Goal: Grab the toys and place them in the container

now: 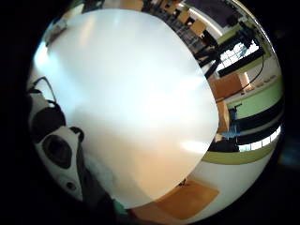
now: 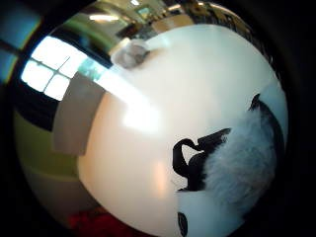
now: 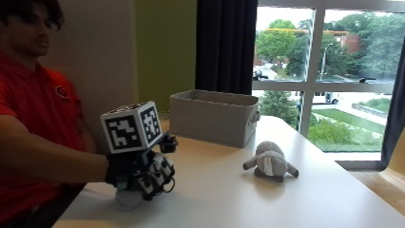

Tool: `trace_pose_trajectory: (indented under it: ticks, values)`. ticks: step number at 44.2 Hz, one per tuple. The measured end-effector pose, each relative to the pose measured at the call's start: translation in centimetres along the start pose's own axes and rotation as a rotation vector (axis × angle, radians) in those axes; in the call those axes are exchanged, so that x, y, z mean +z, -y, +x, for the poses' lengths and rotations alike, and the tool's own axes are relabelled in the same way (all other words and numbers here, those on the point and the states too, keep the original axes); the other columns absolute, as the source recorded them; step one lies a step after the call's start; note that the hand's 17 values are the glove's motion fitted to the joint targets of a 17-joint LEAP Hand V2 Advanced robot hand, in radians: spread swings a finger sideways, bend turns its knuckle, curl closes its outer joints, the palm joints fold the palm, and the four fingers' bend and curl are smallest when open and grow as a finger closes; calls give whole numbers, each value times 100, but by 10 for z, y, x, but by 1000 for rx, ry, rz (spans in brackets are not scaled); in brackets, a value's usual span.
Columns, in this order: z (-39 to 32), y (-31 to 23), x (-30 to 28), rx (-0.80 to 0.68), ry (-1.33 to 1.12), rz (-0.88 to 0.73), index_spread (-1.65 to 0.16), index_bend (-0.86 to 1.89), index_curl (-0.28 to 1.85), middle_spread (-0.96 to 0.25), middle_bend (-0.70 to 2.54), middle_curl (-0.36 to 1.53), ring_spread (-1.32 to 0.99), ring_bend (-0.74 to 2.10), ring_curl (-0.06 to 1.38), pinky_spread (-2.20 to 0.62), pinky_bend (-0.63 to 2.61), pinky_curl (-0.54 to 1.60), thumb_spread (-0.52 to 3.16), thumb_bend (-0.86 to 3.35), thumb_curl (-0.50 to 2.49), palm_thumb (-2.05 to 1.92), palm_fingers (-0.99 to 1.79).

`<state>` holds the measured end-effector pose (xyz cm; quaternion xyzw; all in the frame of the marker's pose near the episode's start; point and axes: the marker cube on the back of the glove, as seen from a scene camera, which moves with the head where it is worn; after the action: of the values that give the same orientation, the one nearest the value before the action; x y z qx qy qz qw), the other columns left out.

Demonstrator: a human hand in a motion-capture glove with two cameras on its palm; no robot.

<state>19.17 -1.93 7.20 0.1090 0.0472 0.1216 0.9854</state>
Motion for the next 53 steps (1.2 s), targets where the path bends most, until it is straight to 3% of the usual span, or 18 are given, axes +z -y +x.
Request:
trace_pose_trajectory:
  ticks: [18,27,53]
  values:
    - [-142,100,-102,-186,-102,116,-33,96,92,-26,125,69,-34,128,51,-43,91,40,63,14,90,56,123]
    - [-231,124,-152,-319,-58,164,-31,96,96,-24,125,70,-34,129,51,-42,92,41,60,14,98,54,121]
    - [-449,87,-189,-547,267,184,-29,91,103,-24,117,71,-33,133,50,-44,92,42,60,9,114,47,118]
